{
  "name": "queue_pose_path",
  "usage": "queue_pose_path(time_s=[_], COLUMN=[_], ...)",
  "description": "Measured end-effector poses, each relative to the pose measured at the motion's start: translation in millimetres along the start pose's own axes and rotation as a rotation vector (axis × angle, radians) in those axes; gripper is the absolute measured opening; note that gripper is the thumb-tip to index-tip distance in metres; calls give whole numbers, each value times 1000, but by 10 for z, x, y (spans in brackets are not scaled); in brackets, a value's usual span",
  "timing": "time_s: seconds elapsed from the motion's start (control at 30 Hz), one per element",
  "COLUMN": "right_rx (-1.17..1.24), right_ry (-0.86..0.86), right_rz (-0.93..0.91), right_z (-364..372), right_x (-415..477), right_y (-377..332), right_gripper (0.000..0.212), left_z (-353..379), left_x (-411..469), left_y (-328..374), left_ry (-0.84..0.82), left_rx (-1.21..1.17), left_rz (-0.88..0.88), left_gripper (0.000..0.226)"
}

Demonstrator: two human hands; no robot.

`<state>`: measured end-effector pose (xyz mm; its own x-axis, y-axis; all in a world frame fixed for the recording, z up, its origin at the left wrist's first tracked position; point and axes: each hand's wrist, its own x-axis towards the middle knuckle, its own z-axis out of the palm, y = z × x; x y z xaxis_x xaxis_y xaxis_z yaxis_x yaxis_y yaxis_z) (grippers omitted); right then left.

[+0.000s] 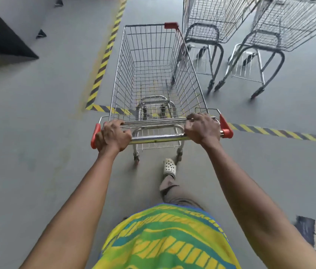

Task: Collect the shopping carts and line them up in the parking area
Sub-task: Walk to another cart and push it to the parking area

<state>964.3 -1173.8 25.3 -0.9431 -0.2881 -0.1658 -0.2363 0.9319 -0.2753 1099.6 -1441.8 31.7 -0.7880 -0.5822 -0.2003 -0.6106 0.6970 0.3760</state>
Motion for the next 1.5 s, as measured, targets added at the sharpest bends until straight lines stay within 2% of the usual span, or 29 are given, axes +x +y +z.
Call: queue_pose_path(time_s=[0.17, 0.33, 0.47, 0.83, 1.1, 1.23, 1.43, 1.5], right_rx=[4, -35, -40, -53, -54, -26, 14, 32], right_ry=[-11, -43, -67, -76, -27, 7, 31, 42], right_rz=[-23, -90, -130, -205, -112, -45, 35, 66], right_z=[-159, -294, -370, -406, -204, -129, -127, -144], right_x=[981, 1807, 2332, 3785, 4731, 5093, 5603, 5807], right_y=[-108, -228, -366, -1334, -2285, -2725, -3198, -3280], right_gripper=[43, 38, 40, 37, 40, 47, 49, 45], left_z=[-53, -2, -3, -358, -979, -1297, -1583, -1629], left_x=[777, 1384, 1727, 3292, 4750, 5421, 6414, 6740], left_y=[317, 481, 587, 428, 33, -107, -203, -185], left_ry=[1, 48, 104, 162, 109, 87, 43, 29], left_rx=[-13, -56, -90, -149, -148, -101, 8, -9], left_rz=[-41, -102, -144, -234, -185, -107, -34, -17], left_gripper=[44, 47, 60, 63, 66, 68, 47, 49])
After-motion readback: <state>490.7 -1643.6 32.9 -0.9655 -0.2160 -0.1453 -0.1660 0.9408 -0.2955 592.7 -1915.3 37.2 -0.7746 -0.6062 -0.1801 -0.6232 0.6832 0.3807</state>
